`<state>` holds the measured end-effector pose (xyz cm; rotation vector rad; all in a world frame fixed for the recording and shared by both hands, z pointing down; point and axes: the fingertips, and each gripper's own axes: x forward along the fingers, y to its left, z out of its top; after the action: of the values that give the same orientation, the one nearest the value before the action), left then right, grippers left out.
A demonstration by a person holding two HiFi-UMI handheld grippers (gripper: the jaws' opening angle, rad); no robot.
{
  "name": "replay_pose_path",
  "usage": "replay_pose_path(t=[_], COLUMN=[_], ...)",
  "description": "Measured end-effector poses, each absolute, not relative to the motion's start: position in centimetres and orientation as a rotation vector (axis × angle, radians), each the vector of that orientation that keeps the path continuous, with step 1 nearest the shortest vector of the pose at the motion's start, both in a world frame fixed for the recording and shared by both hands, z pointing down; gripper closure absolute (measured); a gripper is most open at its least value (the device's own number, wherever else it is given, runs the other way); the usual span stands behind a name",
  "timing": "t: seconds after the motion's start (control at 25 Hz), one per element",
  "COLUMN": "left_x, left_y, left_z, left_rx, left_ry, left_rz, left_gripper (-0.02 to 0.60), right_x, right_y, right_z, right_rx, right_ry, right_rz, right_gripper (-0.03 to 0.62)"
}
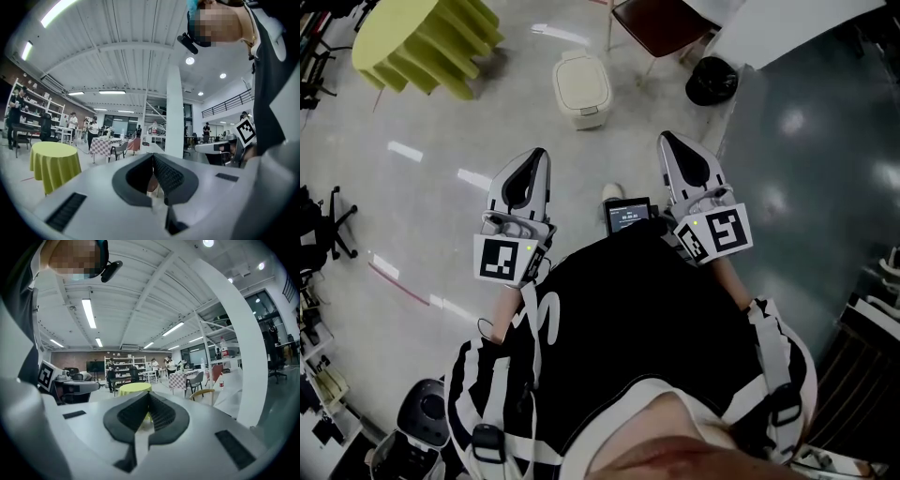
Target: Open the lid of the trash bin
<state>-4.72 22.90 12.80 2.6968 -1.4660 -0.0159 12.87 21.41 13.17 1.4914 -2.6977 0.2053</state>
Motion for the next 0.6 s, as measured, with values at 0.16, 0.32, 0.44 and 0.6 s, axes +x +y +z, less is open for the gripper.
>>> replay_pose_path(t=[0.16,0.32,0.44,0.6], left_x=[-4.3,-3.6,-3.1,-2.3], left_y=[20.1,17.9,16.3,14.5], left_z=[12.5,12.8,13.1,13.5], left_rx=[2.68,2.676,2.669,2.667], left_ry=[-1.481,-1.486,-1.487,-1.485], left_rz=[-0.028,-0.012,0.006,0.014], left_gripper=[0.573,0.574,0.574,0.574], right_x=[13.2,14.0,14.4,14.9], right_y=[18.3,15.8,14.2,12.2], right_z=[13.8,14.6,15.0,15.6], right_rx=[1.435,1.393,1.378,1.36], right_ry=[-2.671,-2.647,-2.645,-2.646], right_rz=[0.222,0.229,0.247,0.273], right_gripper=[0.585,0.585,0.585,0.585])
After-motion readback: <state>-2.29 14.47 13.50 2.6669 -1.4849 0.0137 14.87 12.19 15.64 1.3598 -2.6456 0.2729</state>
